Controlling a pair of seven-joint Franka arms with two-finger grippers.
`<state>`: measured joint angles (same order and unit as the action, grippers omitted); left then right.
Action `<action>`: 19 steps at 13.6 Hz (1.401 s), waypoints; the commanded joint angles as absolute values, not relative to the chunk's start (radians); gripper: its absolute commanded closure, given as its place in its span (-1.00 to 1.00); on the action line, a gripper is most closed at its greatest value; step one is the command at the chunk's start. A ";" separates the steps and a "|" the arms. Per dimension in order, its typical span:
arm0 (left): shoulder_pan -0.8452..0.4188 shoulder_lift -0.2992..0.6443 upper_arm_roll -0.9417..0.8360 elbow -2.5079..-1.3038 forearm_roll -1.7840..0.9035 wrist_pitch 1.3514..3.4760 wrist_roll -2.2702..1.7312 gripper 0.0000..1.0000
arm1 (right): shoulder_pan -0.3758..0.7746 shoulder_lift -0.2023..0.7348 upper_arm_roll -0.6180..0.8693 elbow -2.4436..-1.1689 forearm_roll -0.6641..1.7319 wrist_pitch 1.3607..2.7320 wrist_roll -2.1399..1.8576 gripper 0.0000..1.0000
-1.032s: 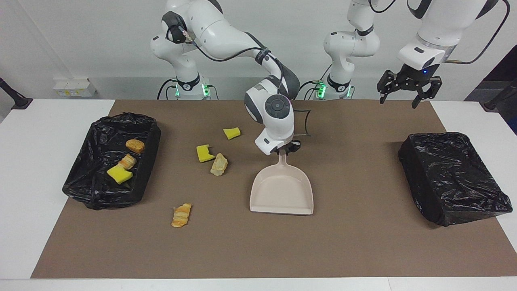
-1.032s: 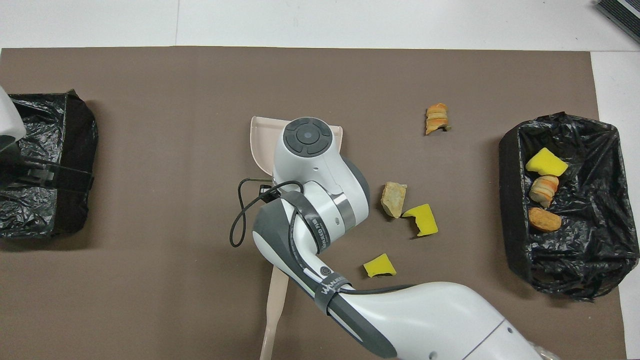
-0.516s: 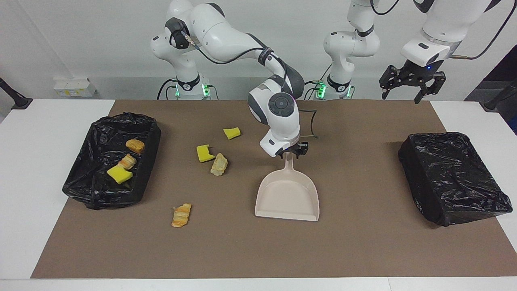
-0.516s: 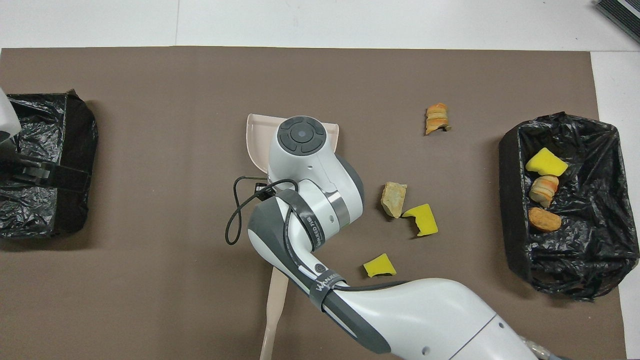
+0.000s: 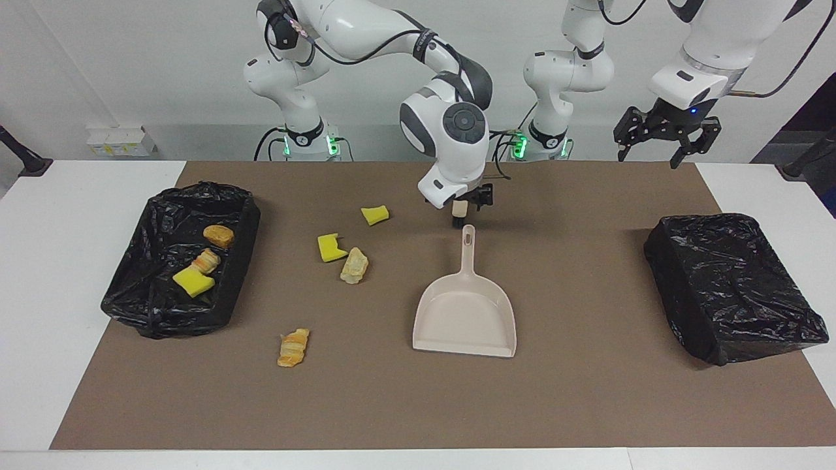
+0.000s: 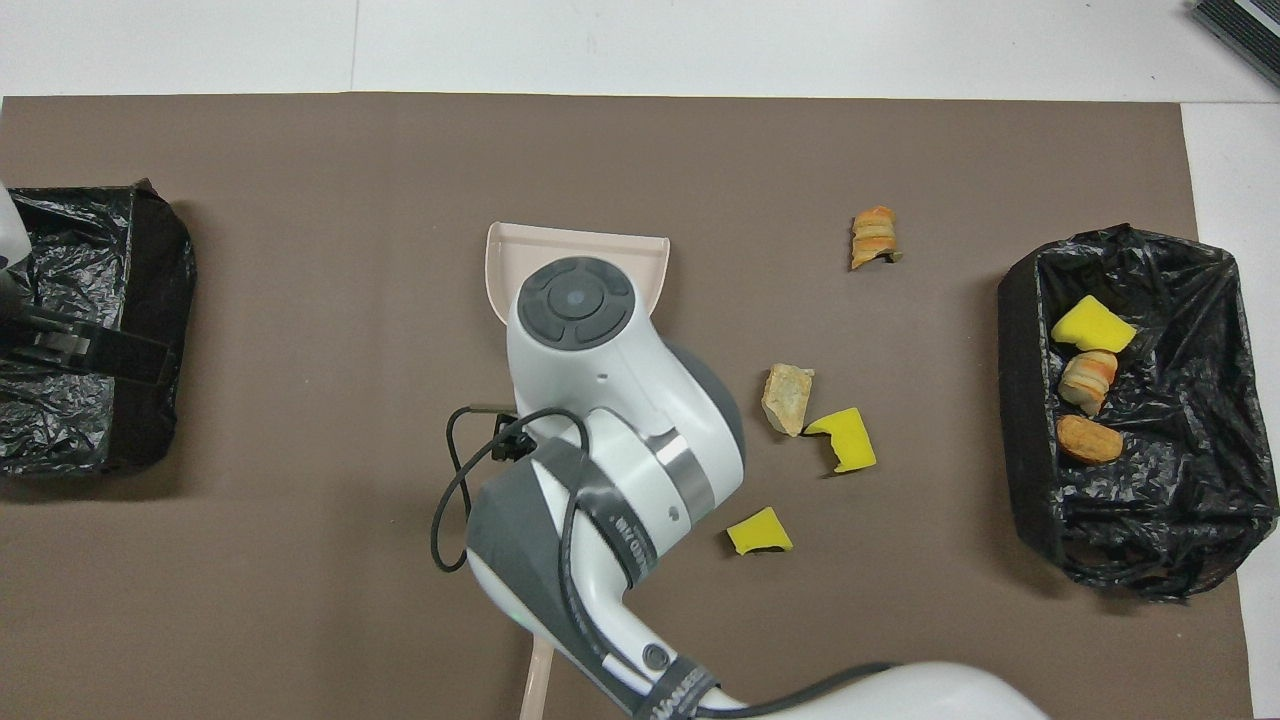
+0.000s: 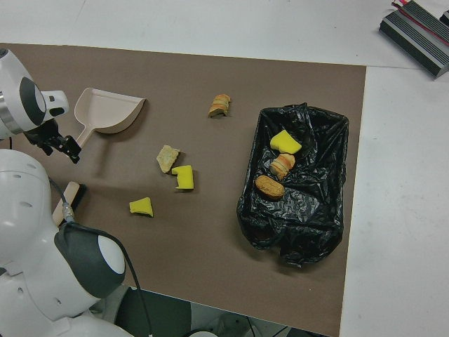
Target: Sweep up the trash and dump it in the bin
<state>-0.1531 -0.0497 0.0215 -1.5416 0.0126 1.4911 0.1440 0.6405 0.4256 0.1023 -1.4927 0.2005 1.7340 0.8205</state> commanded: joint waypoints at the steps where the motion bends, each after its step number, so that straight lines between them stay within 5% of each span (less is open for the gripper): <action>1: -0.172 -0.041 0.035 -1.516 0.031 1.476 0.146 -1.00 | 0.707 0.280 0.100 -1.753 0.268 1.865 0.917 -1.00; 4: -0.163 -0.037 0.035 -1.516 0.031 1.476 0.146 -1.00 | 0.791 0.131 0.100 -2.079 0.386 2.138 0.954 -1.00; 10: -0.127 -0.020 0.020 -1.497 0.025 1.462 0.153 -1.00 | 0.907 0.095 0.101 -2.207 0.445 2.204 1.063 -0.83; 12: -0.118 -0.021 0.018 -1.497 0.023 1.470 0.155 -1.00 | 0.908 0.095 0.107 -2.209 0.468 2.206 1.066 -0.52; 13: -0.121 -0.026 0.018 -1.499 0.021 1.474 0.155 -1.00 | 0.908 0.095 0.107 -2.209 0.494 2.207 1.068 -0.18; 15: -0.123 -0.026 0.018 -1.500 0.023 1.476 0.156 -1.00 | 0.908 0.097 0.107 -2.201 0.502 2.209 1.069 0.99; 19: -0.121 -0.026 0.018 -1.500 0.023 1.476 0.156 -1.00 | 0.901 0.124 0.104 -2.145 0.502 2.201 1.068 1.00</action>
<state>-0.1346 -0.0401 0.0269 -1.5299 0.0127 1.4911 0.1440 0.9100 0.1242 0.1037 -2.1677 0.4801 2.1951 1.0598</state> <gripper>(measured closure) 0.000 0.731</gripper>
